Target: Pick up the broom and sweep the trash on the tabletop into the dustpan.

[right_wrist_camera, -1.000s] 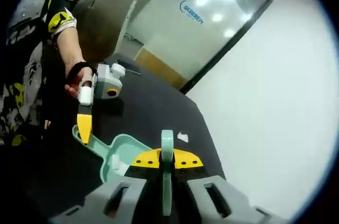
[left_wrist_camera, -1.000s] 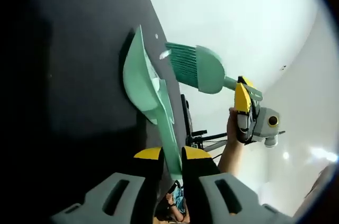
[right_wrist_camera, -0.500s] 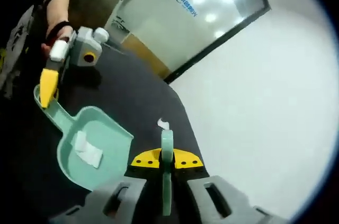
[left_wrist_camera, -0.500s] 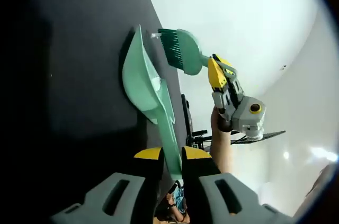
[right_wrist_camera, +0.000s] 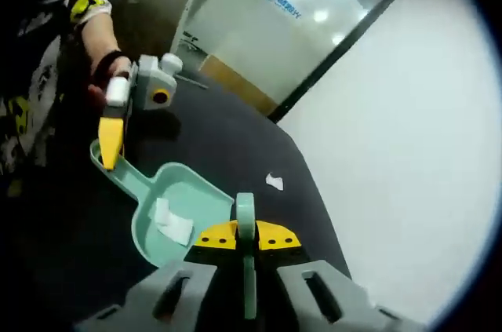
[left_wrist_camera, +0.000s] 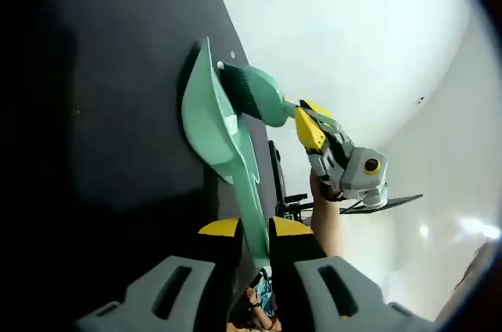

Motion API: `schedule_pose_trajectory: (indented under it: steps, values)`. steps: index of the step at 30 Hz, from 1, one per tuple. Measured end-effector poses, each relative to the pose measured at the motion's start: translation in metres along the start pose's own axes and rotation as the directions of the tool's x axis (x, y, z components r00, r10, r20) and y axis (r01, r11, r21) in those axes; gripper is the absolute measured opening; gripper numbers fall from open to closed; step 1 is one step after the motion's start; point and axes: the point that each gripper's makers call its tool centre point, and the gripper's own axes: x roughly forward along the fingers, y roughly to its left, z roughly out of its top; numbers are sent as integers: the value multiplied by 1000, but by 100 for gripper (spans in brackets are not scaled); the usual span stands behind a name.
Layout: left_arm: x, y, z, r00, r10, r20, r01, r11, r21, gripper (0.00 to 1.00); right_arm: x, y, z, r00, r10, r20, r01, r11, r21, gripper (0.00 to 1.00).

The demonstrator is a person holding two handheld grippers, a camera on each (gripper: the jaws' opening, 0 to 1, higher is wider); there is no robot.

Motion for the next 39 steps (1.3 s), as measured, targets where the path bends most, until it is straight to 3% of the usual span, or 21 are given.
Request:
schedule_pose_trajectory:
  steps: [3, 8, 10, 13, 16, 18, 20, 24, 27, 30, 33, 37, 39]
  values:
    - [0, 0, 2, 1000, 0, -2, 0, 1000, -1, 11, -10, 0, 22, 995, 26, 101, -31, 998, 50, 4]
    - [0, 0, 0, 1000, 3, -2, -3, 1000, -1, 11, -11, 2, 22, 996, 27, 81, -31, 999, 41, 4]
    - [0, 0, 3, 1000, 2, -2, -2, 1000, -1, 11, -14, 0, 30, 993, 19, 119, -23, 999, 39, 4]
    - [-1, 1, 8, 1000, 0, -2, 0, 1000, -6, 11, -13, 15, 26, 988, 108, 106, -117, 990, 76, 4]
    - [-3, 5, 20, 1000, -2, 1, 2, 1000, -11, 11, -13, 16, 25, 990, 107, 95, -112, 992, 53, 4]
    - [-3, 5, 21, 1000, 0, 0, 0, 1000, -8, 11, -16, 10, 33, 989, 75, 129, -86, 993, 85, 4]
    - [-2, 4, 16, 1000, 3, 0, -3, 1000, -5, 11, -22, 5, 45, 978, 67, 199, -84, 993, 81, 4]
    - [-2, 5, 19, 1000, 4, 6, -4, 1000, -5, 11, -22, 0, 34, 991, 48, 124, -51, 998, 27, 4]
    - [-1, 5, 17, 1000, 6, 4, -6, 1000, -2, 11, -19, -10, 32, 992, -9, 122, 5, 1000, 30, 4]
    - [-1, 4, 15, 1000, 5, 3, -5, 1000, -5, 11, -8, -8, 32, 992, 0, 125, -7, 999, 49, 4]
    - [-1, 5, 16, 1000, 6, 1, -6, 1000, -4, 11, 10, -2, 30, 995, 13, 96, -12, 1000, -6, 4]
    - [-2, 6, 18, 1000, 7, 3, -7, 1000, -5, 11, 30, 8, 29, 994, 75, 82, -75, 997, -8, 4]
    - [0, 4, 12, 1000, 6, 3, -6, 1000, -3, 11, 34, 16, 30, 992, 109, 65, -108, 994, -17, 4]
